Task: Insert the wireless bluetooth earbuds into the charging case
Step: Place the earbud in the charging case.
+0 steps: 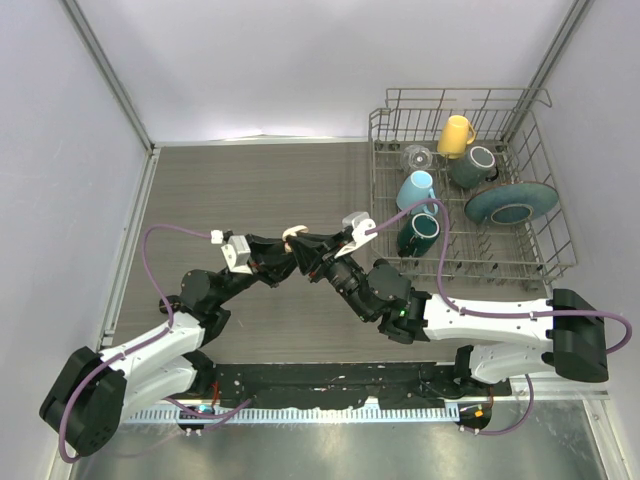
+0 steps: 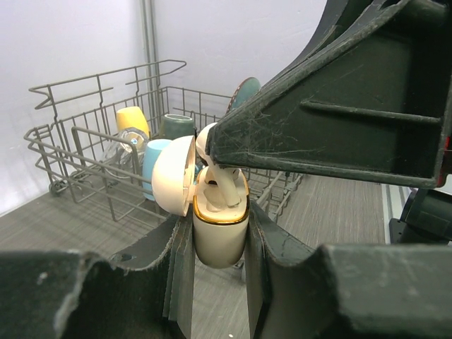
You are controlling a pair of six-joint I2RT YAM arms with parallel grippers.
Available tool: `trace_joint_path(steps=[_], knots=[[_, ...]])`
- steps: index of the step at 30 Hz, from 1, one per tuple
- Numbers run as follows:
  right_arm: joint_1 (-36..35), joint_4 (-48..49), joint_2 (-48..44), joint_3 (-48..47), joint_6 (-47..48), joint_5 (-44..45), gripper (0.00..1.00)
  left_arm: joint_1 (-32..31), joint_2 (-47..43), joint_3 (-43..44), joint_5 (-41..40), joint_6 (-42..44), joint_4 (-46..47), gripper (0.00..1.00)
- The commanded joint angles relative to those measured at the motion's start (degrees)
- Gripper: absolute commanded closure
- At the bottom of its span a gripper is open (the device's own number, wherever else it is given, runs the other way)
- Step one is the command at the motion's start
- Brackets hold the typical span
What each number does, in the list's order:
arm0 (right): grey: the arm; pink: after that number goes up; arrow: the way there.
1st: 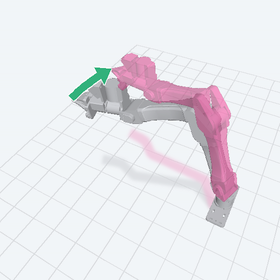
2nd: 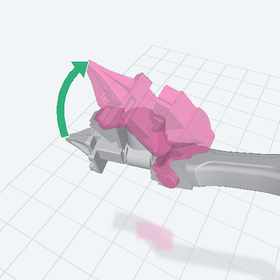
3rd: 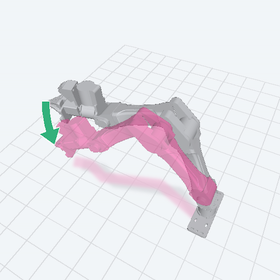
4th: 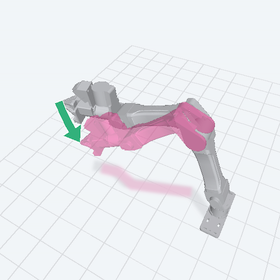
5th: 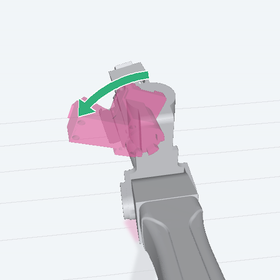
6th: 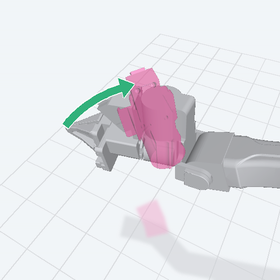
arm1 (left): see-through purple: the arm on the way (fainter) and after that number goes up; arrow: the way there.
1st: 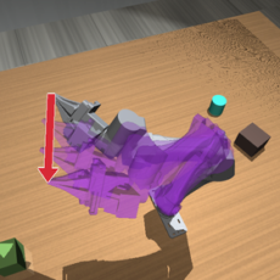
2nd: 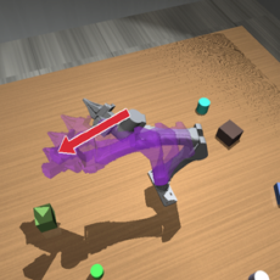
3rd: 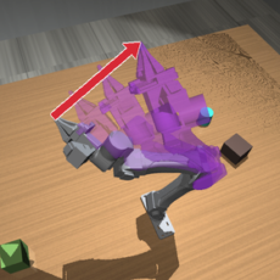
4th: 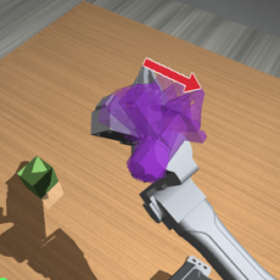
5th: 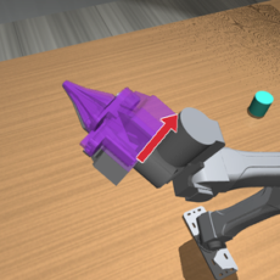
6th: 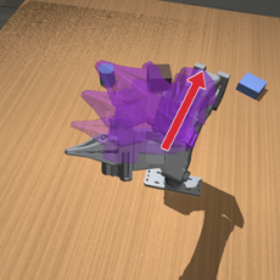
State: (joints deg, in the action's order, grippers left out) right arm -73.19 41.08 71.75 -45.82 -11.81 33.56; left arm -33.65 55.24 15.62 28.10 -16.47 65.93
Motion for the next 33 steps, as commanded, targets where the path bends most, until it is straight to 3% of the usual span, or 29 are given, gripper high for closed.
trace_joint_path(steps=[1,33], knots=[[-0.4,-1.8,-1.2,-1.5,2.1,2.2,0.99,-0.2,-1.6,1.8,-1.7,1.0,4.6,1.0],[-0.6,-5.3,1.3,-4.0,1.5,0.4,0.99,-0.6,-1.4,2.1,-2.3,1.2,4.9,1.0]])
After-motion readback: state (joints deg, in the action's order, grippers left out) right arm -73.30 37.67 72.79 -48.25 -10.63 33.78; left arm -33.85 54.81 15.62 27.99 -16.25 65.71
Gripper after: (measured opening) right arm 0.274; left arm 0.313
